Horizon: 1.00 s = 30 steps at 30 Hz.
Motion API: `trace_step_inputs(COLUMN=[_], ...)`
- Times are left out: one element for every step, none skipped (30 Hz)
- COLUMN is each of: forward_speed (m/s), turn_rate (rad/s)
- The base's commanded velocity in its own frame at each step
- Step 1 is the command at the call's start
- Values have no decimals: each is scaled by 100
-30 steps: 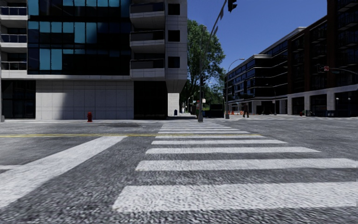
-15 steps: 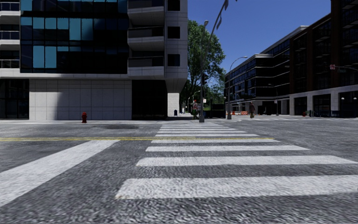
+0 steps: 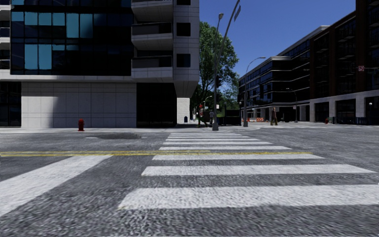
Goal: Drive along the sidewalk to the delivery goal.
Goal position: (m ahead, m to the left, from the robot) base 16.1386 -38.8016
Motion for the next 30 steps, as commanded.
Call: trace_step_inputs(forward_speed=[200, 200, 200, 200, 200, 200, 200, 200, 200, 200, 200, 200, 200, 200, 200, 200, 200, 200, 200, 200, 200, 200, 200, 200, 200, 200, 200, 200, 200, 200], turn_rate=[0, 0, 0, 0, 0, 0, 0, 0, 0, 0, 0, 0, 0, 0, 0, 0, 0, 0, 0, 0, 0, 0, 0, 0, 0, 0, 0, 0, 0, 0])
